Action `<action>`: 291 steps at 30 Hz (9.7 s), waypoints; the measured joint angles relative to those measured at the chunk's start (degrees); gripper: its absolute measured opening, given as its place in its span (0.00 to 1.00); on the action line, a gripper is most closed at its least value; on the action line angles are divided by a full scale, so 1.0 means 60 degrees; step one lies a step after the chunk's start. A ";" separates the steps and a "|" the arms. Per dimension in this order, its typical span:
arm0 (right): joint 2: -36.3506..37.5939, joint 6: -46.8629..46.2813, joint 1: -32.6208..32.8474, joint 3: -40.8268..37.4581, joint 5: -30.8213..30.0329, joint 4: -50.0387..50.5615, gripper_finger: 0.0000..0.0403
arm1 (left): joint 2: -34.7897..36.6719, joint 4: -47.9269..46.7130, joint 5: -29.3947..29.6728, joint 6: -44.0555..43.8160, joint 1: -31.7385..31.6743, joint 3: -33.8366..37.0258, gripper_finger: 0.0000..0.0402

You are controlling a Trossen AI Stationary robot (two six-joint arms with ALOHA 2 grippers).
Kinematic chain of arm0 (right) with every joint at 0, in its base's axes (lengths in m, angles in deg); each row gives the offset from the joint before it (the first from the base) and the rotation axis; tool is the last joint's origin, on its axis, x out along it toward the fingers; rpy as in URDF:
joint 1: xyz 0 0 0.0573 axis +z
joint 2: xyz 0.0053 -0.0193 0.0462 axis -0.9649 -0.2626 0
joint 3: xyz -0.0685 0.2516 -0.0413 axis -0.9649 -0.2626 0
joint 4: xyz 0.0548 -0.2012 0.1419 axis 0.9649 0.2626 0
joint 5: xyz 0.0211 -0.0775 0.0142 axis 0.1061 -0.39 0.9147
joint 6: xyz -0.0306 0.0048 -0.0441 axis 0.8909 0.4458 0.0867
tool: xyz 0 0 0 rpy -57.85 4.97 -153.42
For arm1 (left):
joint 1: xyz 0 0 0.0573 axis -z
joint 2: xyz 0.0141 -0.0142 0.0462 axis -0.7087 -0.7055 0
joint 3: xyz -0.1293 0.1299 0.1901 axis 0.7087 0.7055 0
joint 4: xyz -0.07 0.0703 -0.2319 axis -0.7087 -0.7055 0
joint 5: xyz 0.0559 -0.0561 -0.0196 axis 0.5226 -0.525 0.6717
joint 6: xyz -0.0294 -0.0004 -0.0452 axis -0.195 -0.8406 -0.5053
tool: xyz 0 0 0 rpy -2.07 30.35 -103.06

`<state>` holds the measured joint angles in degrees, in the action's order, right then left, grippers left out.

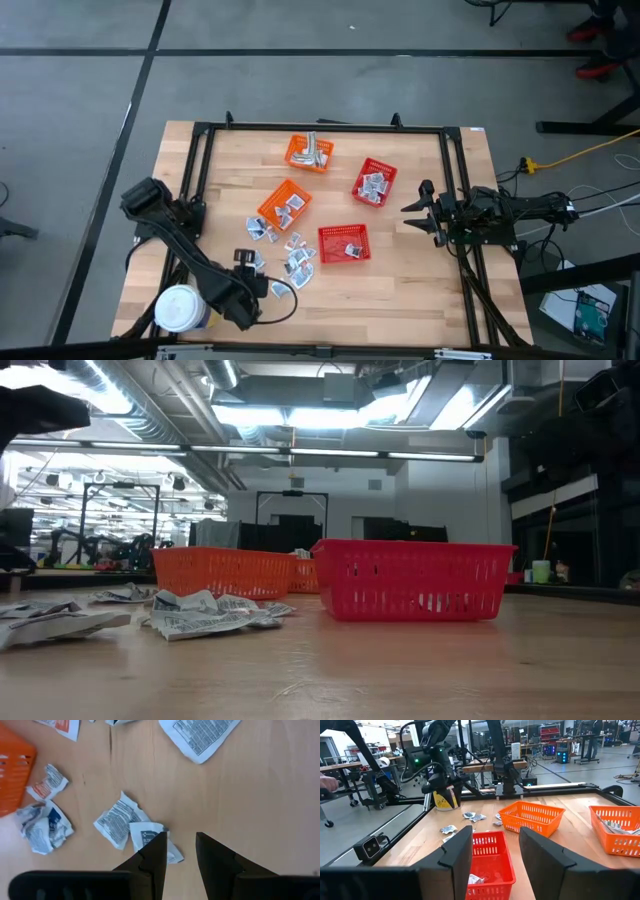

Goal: Pick & Place First Aid Supplies
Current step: Put the gray towelette pack into the bottom red bin

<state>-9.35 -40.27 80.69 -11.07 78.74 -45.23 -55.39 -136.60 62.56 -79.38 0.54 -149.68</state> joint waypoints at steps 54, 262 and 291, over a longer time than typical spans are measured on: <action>0.0000 0.0000 0.0000 0.0003 0.0000 0.0000 0.40 | -0.0096 0.1864 -0.2544 0.1554 -0.1189 0.0848 0.01; 0.0000 0.0000 0.0000 0.0002 0.0004 0.0000 0.40 | -0.0996 0.7528 -0.3765 0.0822 -0.2147 0.0182 0.01; 0.0000 0.0001 -0.0001 0.0001 0.0001 0.0000 0.40 | -0.0996 1.9404 -0.6949 0.0295 -0.5477 0.0182 0.01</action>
<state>-9.35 -40.26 80.68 -11.06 78.75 -45.23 -61.36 -20.18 20.86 -77.61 -32.32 -148.58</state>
